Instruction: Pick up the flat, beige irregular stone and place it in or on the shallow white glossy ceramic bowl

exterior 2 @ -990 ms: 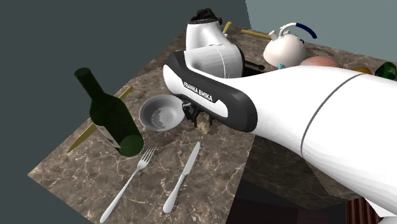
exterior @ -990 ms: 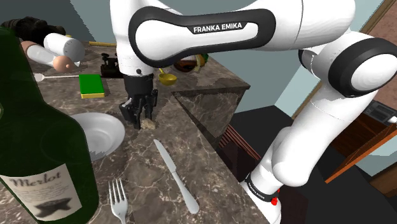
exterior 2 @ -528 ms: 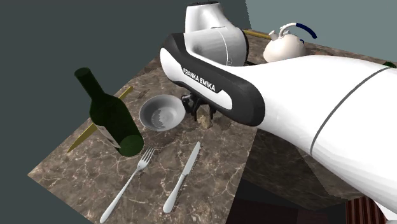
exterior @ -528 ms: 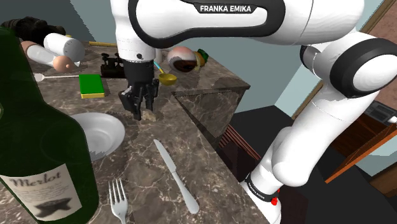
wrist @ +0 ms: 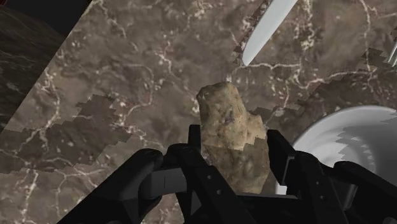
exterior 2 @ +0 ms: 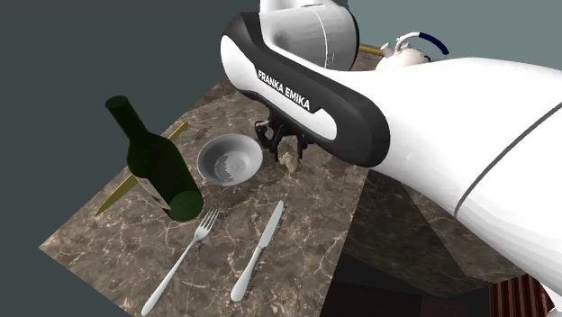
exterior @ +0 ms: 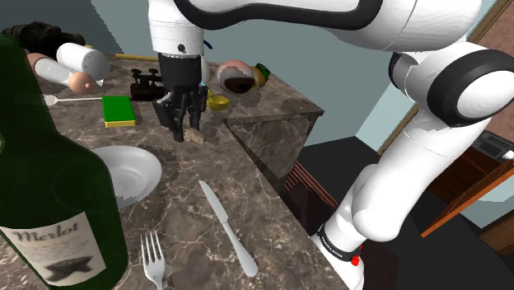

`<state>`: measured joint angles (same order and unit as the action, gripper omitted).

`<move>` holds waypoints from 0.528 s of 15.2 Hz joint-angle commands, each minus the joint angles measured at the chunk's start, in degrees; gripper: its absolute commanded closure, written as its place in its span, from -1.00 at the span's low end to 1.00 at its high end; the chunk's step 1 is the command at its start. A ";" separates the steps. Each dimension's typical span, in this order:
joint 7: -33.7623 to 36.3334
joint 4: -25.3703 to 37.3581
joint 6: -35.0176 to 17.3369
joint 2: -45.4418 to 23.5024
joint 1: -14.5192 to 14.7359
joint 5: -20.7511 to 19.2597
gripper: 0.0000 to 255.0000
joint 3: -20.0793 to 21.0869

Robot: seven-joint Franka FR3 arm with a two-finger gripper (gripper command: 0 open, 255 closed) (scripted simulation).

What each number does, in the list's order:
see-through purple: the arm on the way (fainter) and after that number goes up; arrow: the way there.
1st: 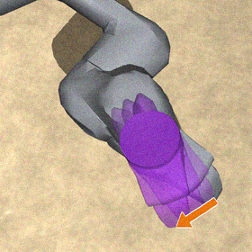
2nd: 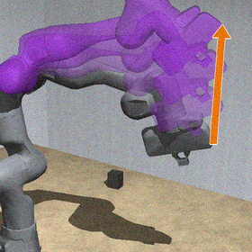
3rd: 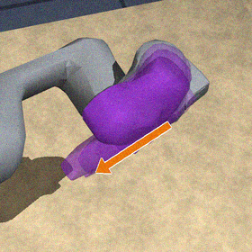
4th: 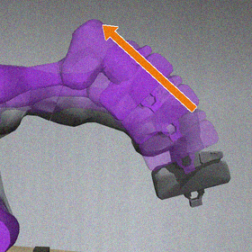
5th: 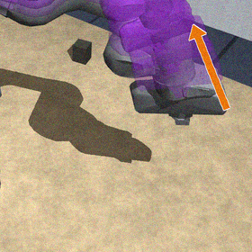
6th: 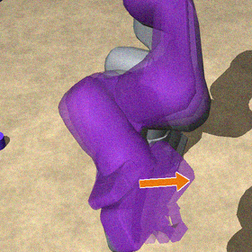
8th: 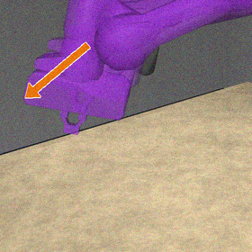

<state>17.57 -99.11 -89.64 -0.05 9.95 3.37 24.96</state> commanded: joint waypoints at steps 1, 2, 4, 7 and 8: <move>0.04 1.67 1.63 -0.07 -0.03 -0.03 1.00 -0.03; 0.11 2.54 2.42 -0.16 -0.02 -0.07 1.00 -0.02; 0.24 4.10 3.79 -0.36 0.00 -0.14 1.00 0.00; 4.97 10.58 4.86 -6.09 2.49 -2.00 1.00 2.11; 6.53 13.00 5.36 -8.16 3.48 -2.76 1.00 2.72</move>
<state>22.36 -88.90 -85.08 -6.05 12.44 1.37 26.98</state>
